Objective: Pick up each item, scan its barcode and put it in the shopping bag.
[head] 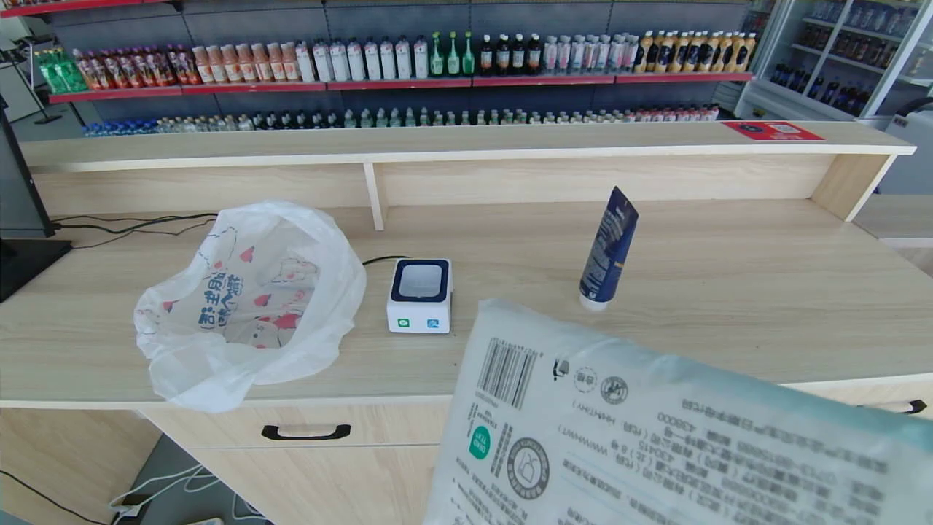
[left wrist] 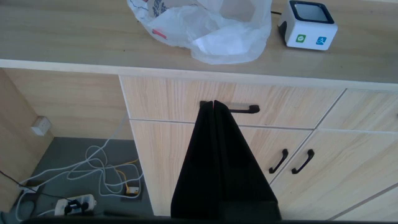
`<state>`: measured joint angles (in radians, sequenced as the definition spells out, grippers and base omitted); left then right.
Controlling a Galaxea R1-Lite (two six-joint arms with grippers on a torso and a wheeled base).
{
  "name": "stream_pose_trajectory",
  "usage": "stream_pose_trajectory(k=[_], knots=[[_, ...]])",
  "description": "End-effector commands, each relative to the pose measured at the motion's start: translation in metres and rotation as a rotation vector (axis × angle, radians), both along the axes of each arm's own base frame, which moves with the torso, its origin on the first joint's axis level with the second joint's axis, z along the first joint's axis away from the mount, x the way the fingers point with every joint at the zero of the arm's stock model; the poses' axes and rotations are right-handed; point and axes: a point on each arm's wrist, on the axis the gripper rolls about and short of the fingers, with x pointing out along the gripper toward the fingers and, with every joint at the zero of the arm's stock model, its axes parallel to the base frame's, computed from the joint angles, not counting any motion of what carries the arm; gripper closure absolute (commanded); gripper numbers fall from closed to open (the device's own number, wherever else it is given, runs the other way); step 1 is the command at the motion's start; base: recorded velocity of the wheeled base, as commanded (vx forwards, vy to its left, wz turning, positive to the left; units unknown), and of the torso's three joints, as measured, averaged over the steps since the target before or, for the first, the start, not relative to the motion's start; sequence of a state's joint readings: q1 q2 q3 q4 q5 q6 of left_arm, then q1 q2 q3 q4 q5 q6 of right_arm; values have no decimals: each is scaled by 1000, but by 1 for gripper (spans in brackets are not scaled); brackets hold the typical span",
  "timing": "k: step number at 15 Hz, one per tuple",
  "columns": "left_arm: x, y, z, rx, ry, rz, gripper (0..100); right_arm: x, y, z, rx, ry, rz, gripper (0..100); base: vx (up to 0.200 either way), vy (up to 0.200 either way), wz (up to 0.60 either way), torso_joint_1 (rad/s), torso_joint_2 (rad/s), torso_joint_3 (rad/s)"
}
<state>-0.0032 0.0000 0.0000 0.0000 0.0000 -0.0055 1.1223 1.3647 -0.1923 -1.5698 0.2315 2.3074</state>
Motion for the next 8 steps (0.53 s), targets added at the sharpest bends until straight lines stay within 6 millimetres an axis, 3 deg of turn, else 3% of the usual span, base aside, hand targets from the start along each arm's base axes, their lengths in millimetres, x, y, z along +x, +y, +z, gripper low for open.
stream_pose_trajectory(k=[1, 8], knots=[[0, 0, 0, -1, 0, 0, 100, 0, 1, 1, -1, -17, -6, 100, 0, 0, 0, 0, 0, 0], [0, 0, 0, -1, 0, 0, 100, 14, 6, 14, -7, -278, -169, 100, 0, 0, 0, 0, 0, 0]])
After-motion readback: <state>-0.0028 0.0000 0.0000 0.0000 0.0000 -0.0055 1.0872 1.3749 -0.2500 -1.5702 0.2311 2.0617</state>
